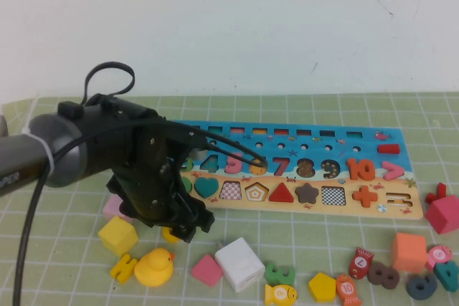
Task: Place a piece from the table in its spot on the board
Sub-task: Pick up the "number 6", then place the "number 6" into the hole of the number 6
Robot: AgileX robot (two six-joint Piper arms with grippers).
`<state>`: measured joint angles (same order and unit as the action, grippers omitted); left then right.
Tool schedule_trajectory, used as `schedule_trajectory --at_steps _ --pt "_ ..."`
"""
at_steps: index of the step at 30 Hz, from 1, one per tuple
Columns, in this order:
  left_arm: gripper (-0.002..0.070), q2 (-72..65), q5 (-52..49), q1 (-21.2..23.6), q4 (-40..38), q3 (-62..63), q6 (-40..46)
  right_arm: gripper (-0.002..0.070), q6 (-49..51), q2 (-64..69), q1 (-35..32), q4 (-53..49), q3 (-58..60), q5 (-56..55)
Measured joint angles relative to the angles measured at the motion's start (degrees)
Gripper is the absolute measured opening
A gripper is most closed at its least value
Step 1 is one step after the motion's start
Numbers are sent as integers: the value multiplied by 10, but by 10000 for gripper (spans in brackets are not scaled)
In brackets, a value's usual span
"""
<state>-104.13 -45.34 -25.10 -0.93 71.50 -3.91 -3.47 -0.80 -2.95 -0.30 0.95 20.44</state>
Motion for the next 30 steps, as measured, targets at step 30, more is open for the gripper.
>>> schedule_trajectory --at_steps 30 --pt "270 -25 -47 -4 -46 132 22 -3 0 0 0 0 0 0"
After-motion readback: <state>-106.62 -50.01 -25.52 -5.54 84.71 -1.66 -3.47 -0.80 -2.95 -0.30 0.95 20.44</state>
